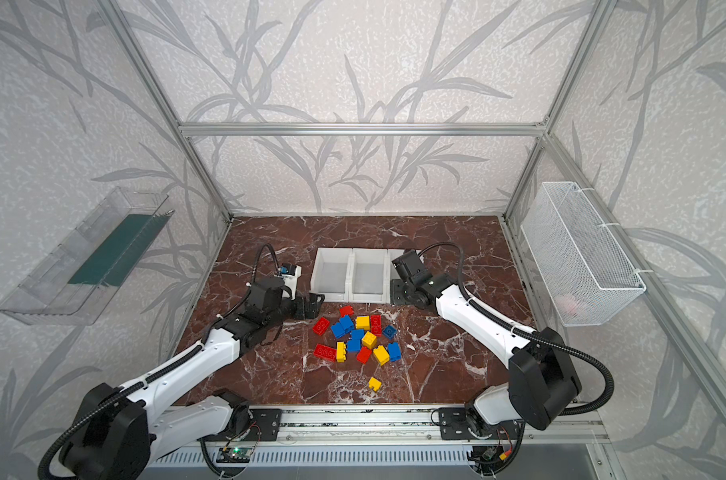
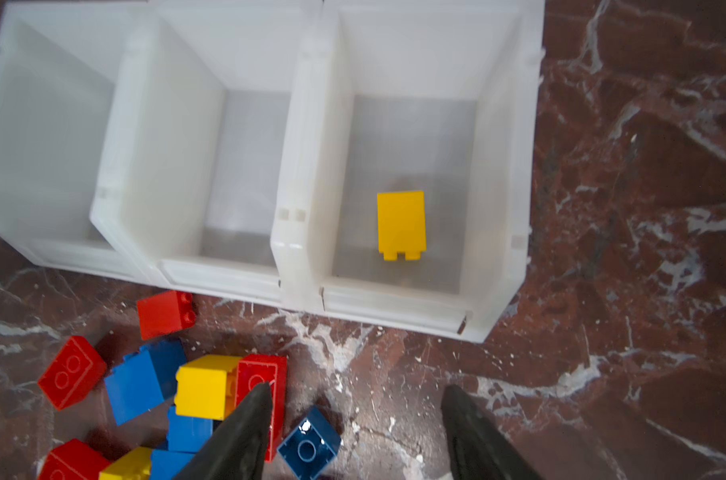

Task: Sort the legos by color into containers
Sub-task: 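Lower the left gripper onto a blue brick in the pile and grasp it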

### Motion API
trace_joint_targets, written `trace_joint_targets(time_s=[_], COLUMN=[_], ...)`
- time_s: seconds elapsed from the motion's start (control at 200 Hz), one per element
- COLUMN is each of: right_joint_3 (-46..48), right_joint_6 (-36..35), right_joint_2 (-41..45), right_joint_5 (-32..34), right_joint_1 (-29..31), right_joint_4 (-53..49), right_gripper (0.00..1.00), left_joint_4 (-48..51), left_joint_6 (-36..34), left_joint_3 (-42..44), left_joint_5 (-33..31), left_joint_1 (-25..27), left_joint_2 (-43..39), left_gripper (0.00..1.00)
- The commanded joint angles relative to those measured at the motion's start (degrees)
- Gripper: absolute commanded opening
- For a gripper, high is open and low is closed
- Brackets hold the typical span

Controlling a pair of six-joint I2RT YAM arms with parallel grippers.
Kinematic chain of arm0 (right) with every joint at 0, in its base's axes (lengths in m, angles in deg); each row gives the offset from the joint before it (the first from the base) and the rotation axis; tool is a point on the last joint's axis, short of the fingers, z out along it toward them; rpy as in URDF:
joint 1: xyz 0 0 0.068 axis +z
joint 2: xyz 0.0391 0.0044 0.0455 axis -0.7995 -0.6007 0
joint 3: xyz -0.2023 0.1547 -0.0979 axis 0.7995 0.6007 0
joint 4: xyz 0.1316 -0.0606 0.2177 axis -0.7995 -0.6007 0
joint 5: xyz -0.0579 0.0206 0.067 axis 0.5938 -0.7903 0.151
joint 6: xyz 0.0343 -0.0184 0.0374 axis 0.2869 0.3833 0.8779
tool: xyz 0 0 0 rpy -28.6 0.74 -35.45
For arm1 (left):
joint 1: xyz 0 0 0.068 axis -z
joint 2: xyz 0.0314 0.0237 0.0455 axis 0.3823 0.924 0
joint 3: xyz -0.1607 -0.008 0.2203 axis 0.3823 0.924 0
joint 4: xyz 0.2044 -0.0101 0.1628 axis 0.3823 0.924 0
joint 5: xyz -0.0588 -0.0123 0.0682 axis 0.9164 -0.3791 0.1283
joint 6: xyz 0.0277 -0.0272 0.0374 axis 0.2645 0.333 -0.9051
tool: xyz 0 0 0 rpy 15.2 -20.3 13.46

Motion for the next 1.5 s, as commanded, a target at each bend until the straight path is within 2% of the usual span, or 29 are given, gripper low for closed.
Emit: trace_joint_targets(time_s=[0.0, 0.12, 0.465, 0.87, 1.075, 1.345, 1.495], right_joint_3=[4.3, 8.2, 10.3, 10.4, 9.8, 9.5, 9.4], right_joint_6=[4.5, 7.8, 10.9, 11.5, 11.4, 11.5, 11.6], right_joint_2=[4.3, 7.3, 9.1, 8.1, 7.6, 7.3, 7.0], right_joint_5=[0.8, 1.1, 2.5, 1.9, 1.9, 2.2, 1.9], right_joint_1=[0.1, 0.1, 1.0, 2.2, 2.4, 2.3, 2.4], right_joint_4=[-2.3, -1.3, -1.7, -1.0, -1.2, -1.6, -1.7], right_gripper=[0.66, 0.66, 0.66, 0.66, 0.66, 0.66, 0.66], left_joint_4=[1.6, 2.3, 5.1, 5.6, 8.5, 8.9, 8.4], left_joint_6=[0.0, -0.2, -2.0, -9.3, -15.4, -20.1, -21.0], left_joint_3=[0.1, -0.6, -2.4, -8.2, -13.0, -13.3, -14.0], left_joint_5=[-0.1, 1.5, 3.9, 4.9, 4.7, 3.4, 3.0], left_joint_1=[1.6, 3.8, 11.2, 13.1, 13.8, 14.9, 15.3], left_joint_2=[0.7, 2.8, 8.6, 17.0, 22.8, 25.4, 27.2], left_gripper=[0.96, 0.94, 0.89, 0.85, 0.80, 0.75, 0.66])
